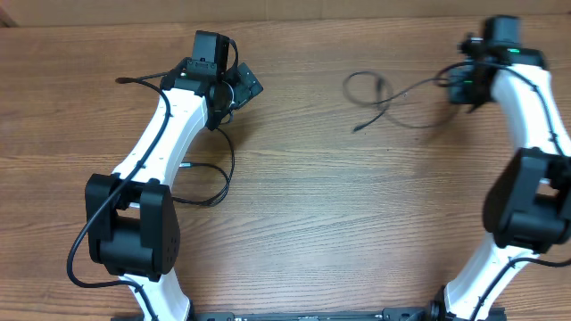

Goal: Untangle cables
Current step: 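Grasp a black cable with the right gripper and pull it right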

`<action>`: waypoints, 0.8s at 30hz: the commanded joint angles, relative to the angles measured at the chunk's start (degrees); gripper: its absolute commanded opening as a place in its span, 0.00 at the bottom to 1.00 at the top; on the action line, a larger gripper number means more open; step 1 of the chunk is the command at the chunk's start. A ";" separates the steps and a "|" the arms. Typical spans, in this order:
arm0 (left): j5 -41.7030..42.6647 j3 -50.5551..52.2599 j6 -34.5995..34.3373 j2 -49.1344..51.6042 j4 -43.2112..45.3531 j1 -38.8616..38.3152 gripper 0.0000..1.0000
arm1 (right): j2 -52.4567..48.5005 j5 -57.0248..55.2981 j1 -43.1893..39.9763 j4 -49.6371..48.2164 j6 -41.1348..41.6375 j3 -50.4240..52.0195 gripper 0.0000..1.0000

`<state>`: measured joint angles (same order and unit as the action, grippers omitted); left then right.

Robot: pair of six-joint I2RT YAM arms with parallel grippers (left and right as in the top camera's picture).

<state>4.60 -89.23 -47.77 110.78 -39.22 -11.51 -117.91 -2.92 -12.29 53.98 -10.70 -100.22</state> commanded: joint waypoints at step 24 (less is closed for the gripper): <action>-0.74 -0.72 1.07 -1.31 0.07 0.09 1.00 | 1.86 5.68 -6.45 -13.25 9.88 -1.01 0.04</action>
<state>4.60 -89.23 -47.77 110.80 -39.22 -11.51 -117.91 10.09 -16.23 42.92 -5.54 -100.22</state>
